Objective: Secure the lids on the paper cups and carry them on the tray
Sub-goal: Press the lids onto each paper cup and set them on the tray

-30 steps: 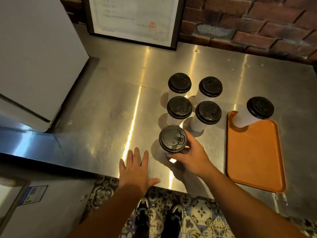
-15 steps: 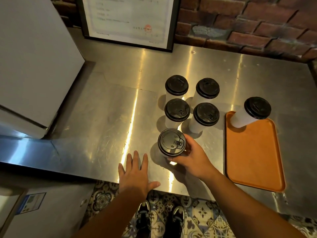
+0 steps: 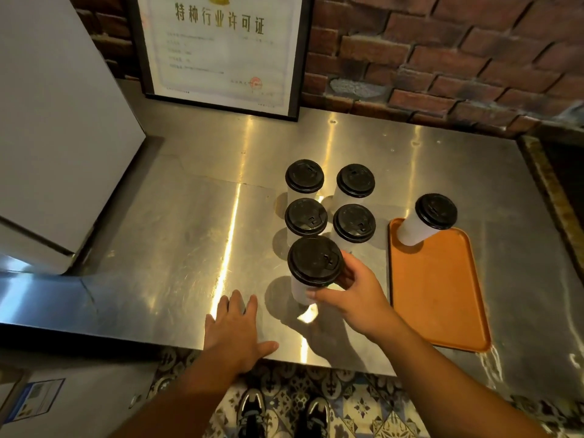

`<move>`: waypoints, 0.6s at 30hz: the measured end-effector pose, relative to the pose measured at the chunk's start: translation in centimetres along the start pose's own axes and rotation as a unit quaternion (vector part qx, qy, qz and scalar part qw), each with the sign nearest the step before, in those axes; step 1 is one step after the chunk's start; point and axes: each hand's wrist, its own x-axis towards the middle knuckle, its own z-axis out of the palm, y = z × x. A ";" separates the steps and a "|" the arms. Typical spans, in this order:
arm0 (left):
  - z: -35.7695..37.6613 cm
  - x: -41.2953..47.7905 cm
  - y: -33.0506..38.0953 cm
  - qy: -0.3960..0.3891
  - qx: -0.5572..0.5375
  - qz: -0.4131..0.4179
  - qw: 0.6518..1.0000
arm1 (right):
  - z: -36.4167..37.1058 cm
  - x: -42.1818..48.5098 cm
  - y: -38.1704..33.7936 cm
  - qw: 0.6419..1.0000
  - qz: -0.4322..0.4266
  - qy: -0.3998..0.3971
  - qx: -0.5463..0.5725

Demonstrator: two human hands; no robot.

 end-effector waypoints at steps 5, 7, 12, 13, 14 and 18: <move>-5.8 -1.7 1.4 -0.029 -0.172 0.050 0.983 | -2.6 -2.2 -5.0 0.999 -0.034 0.020 -0.006; -8.5 -3.5 3.2 0.012 -0.262 0.094 0.960 | -3.5 -3.5 -7.5 0.998 -0.048 0.041 -0.008; -14.9 -9.0 7.1 0.147 -0.383 0.205 0.889 | -5.2 -7.0 -13.0 0.993 -0.080 0.083 -0.005; -16.2 -10.1 7.6 0.169 -0.395 0.221 0.876 | -5.4 -7.6 -13.9 0.992 -0.089 0.094 -0.005; -17.4 -11.2 8.1 0.189 -0.404 0.237 0.863 | -5.6 -8.2 -14.8 0.990 -0.101 0.103 -0.003; -20.8 -14.6 9.9 0.248 -0.424 0.295 0.820 | -5.8 -10.5 -18.0 0.983 -0.145 0.113 0.011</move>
